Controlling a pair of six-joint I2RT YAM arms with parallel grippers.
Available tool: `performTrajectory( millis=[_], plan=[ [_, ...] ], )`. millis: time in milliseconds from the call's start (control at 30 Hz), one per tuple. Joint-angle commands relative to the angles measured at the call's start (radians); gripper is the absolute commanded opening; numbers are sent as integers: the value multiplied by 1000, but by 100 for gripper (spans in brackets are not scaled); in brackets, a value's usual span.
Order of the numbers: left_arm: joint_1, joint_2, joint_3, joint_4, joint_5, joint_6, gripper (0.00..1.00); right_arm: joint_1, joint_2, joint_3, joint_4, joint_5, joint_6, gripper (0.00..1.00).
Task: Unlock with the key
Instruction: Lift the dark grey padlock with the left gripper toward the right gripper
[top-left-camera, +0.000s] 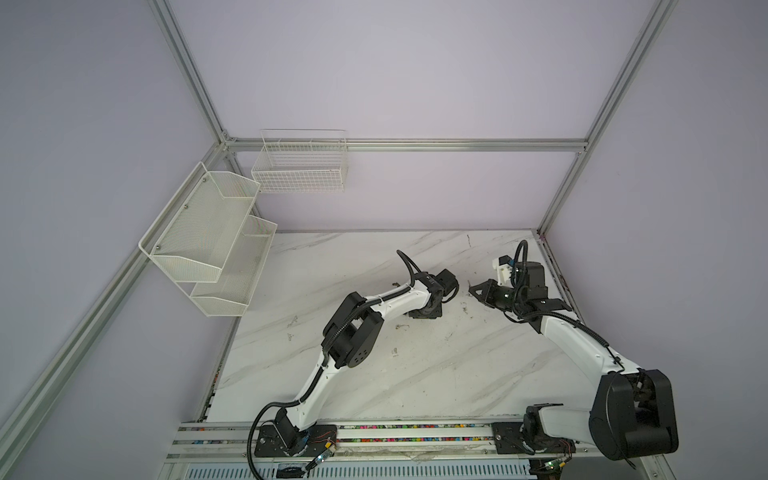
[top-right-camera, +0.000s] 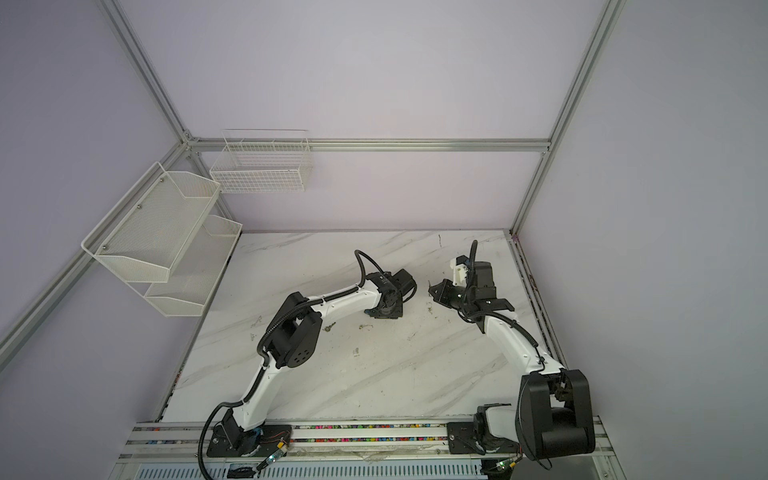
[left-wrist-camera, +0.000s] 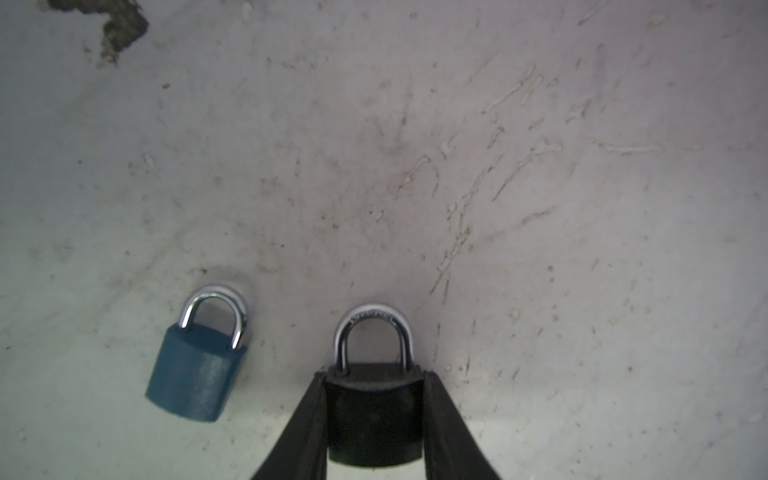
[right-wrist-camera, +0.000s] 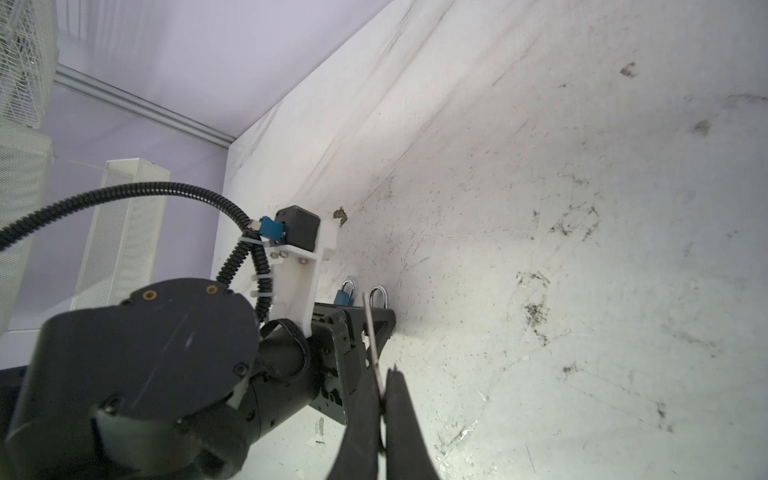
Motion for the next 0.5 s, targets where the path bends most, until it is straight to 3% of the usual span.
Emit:
performTrajectory(
  millis=[0, 233, 467],
  plan=[
    [4, 28, 63, -36, 38, -1, 30, -5, -3, 26, -54, 27, -46, 0],
    [31, -111, 23, 14, 24, -46, 19, -4, -20, 51, -109, 45, -75, 0],
    [60, -398, -217, 161, -53, -165, 11, 67, -37, 81, -163, 91, -96, 0]
  ],
)
